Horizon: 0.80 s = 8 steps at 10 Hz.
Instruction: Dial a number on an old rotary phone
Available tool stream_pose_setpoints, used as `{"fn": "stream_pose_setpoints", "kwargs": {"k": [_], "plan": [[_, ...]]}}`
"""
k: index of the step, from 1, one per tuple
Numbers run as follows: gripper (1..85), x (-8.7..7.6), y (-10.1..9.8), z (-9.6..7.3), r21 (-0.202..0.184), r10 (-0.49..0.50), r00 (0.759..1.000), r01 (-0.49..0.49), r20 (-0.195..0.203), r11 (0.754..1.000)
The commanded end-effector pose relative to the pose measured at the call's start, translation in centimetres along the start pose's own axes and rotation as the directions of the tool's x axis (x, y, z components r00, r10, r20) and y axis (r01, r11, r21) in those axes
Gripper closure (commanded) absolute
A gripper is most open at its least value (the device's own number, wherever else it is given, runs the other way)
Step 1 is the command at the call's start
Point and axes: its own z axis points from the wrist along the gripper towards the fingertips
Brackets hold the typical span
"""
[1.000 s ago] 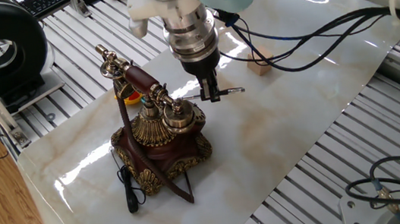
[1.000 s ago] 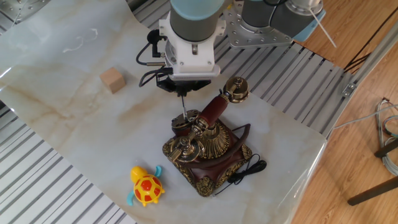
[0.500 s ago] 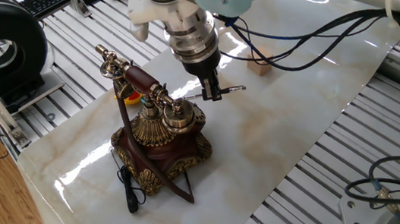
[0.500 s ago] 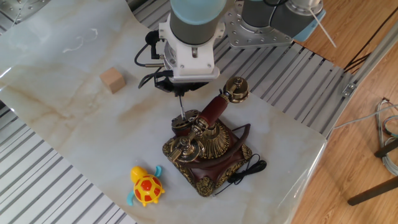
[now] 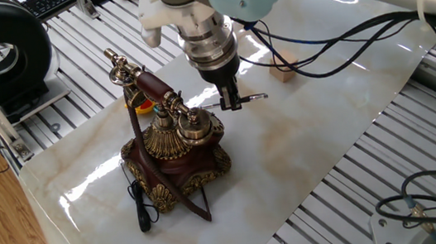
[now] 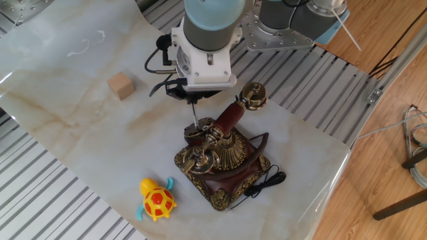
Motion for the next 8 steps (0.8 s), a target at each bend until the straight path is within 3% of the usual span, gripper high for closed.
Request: {"fn": "stream_pose_setpoints", "kwargs": {"k": [1,8], "plan": [[84.3,-0.32,0.48,0.23,-0.004,0.002,1.0,-0.002,0.006,1.0],[84.3,-1.27,0.16,0.83,0.005,-0.036,0.999,0.036,0.017,0.999]]}}
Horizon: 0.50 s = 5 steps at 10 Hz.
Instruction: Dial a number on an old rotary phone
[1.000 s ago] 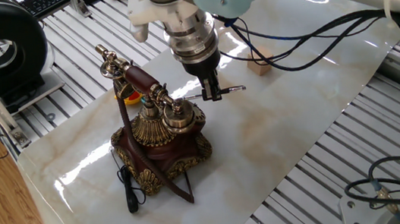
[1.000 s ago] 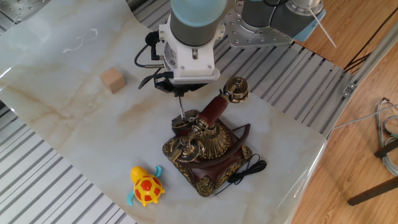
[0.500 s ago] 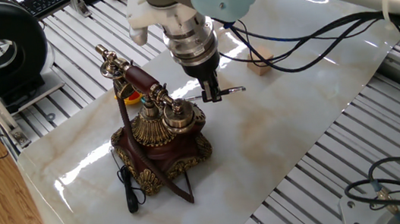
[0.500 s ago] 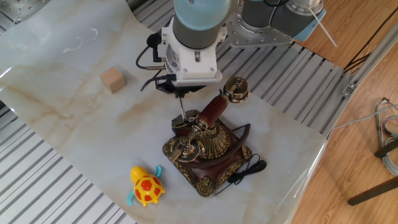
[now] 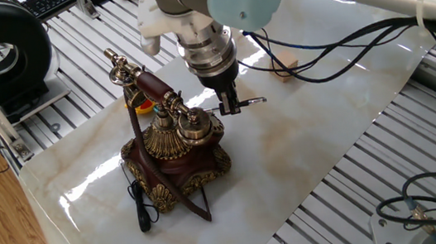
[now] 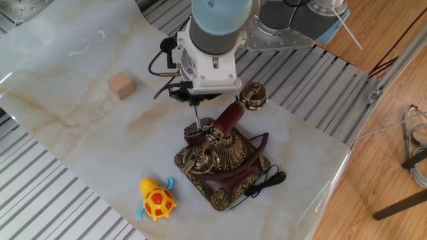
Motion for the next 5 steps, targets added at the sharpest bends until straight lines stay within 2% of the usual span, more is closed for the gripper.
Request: {"fn": "stream_pose_setpoints", "kwargs": {"k": [1,3,5], "plan": [[84.3,-1.1,-0.7,0.3,-0.015,-0.037,0.999,0.038,0.022,0.999],[84.3,-1.3,-1.3,0.5,-0.018,-0.054,0.998,0.055,0.021,0.998],[84.3,-2.5,-1.6,1.7,-0.027,-0.068,0.996,0.07,0.054,0.997]]}}
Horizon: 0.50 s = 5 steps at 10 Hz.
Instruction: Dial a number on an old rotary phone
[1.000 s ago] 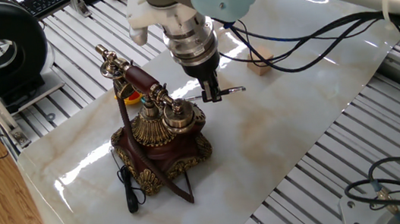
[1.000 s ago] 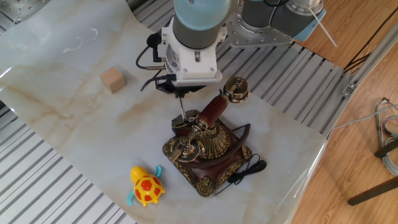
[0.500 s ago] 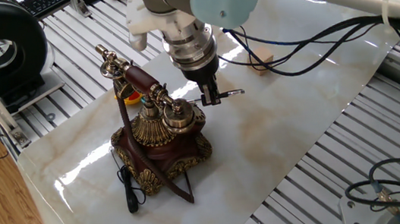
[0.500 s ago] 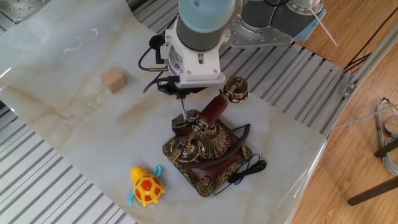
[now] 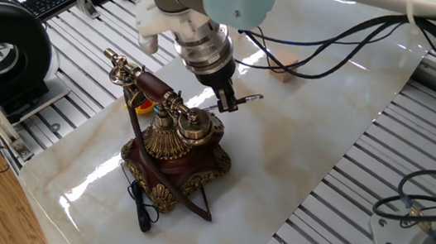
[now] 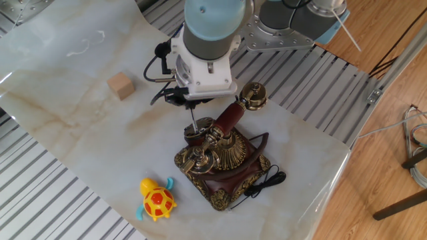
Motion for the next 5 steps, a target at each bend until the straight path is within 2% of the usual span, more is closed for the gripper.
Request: {"fn": "stream_pose_setpoints", "kwargs": {"k": [1,5], "plan": [[84.3,-1.6,-0.5,1.5,-0.022,-0.017,0.999,0.018,0.042,1.0],[84.3,-2.3,-0.9,2.8,-0.009,-0.035,0.998,0.036,0.048,0.999]]}}
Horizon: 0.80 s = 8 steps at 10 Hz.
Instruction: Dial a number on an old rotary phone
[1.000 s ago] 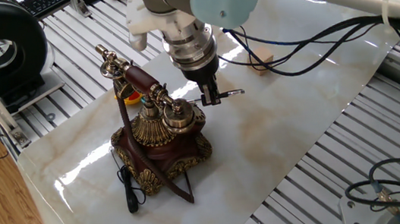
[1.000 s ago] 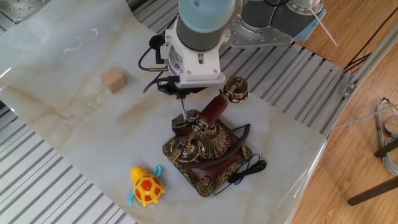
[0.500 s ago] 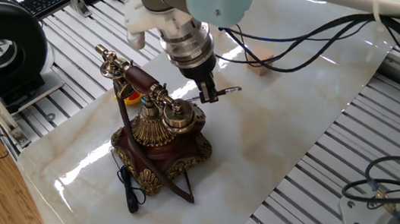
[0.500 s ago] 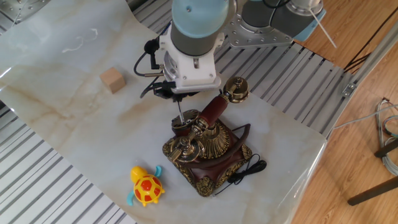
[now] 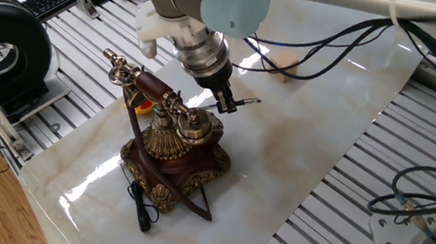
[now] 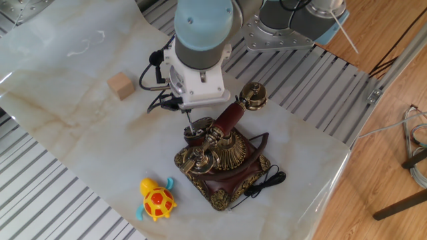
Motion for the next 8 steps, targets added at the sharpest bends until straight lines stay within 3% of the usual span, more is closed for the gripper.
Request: {"fn": "stream_pose_setpoints", "kwargs": {"k": [1,8], "plan": [[84.3,-0.6,-0.2,0.8,-0.007,-0.01,1.0,0.01,0.015,1.0],[84.3,0.5,0.2,0.9,-0.026,-0.024,0.999,0.025,0.046,0.999]]}}
